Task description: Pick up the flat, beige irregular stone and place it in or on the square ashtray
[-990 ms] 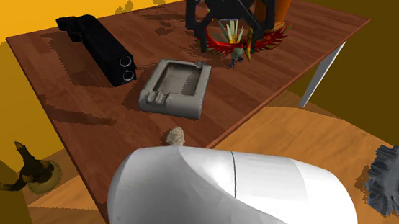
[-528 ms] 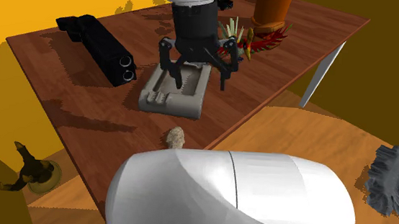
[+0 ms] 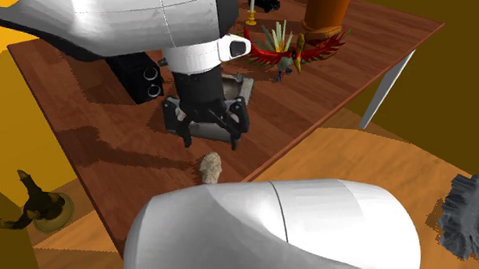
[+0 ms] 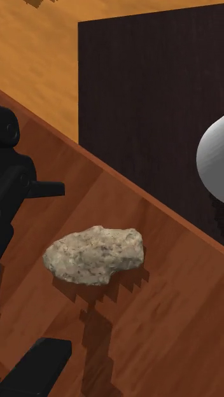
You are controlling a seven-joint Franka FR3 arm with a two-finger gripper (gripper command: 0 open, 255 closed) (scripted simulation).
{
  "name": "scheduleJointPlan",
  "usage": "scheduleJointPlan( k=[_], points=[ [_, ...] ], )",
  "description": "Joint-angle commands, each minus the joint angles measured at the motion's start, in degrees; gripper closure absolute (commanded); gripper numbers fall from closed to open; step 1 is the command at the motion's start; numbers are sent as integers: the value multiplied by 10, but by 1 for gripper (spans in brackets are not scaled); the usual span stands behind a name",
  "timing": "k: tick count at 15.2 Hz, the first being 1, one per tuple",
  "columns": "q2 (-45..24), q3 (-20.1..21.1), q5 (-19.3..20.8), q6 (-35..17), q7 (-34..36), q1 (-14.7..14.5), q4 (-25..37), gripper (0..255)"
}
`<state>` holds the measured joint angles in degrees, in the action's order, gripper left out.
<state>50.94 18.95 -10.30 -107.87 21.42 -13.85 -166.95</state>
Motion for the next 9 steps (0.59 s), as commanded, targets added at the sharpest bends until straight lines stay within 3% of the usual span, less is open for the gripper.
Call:
scheduleJointPlan(
  k=[1, 9],
  points=[
    [-5, 11, -12, -19, 9, -10, -15, 0],
    [-27, 23, -25, -82, 9, -15, -58, 0]
  ],
)
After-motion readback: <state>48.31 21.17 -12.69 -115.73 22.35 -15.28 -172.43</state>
